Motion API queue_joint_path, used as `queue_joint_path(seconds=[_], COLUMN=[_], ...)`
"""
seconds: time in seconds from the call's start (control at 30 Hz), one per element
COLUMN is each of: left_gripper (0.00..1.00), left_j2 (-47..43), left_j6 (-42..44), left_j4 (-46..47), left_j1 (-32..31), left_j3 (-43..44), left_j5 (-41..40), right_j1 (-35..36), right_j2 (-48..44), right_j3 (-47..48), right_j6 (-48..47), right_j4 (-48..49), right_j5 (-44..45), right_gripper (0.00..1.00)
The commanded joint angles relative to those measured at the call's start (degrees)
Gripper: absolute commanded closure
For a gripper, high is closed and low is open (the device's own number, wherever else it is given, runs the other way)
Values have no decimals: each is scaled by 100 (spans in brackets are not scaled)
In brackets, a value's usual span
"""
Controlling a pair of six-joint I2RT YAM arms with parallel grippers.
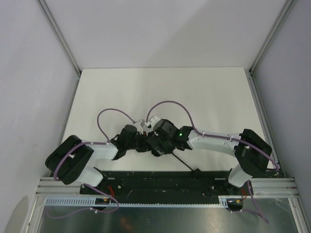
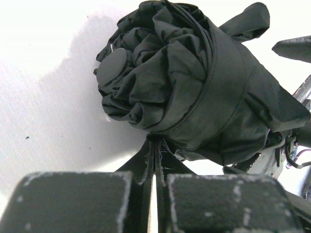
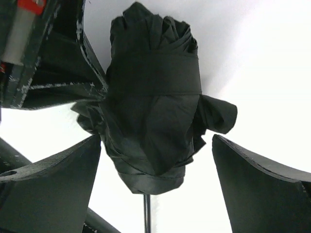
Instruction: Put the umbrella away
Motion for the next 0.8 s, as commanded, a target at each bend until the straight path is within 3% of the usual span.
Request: queue_joint_path(seconds=[0.0,0.17,0.37,0.47,0.53,0.67,0.77], left_gripper=[100,100,100,100,100,100,100], left_j2=[125,105,71,51,10,-200,-542], left_j6=[171,147,130,126,135,150,164], left_j4=[-251,-249,-231,-218,-215,-224,-299], left_j1=[4,-1,4,1,7,28,74], left_j3=[-105,-118,-160,-180,-201,-253,-280], left_j5=[-275,-253,-271,-272,-264,-171,-69], right_j1=[497,1067,1242,1060,911,778,525], right_j2=[132,368,668,1096,1387,1712,1739], right_j3=[123,138,123,95,85,-20,-177], right_j6=[-219,-267,-284,-310,-313,-262,-303], right_j4=[-367,-487,-236,8,127,428,626], right_j5=[1514,2324,2207,2134,2083,1823,1029], right_gripper=[1,1,1,6,17,52,74])
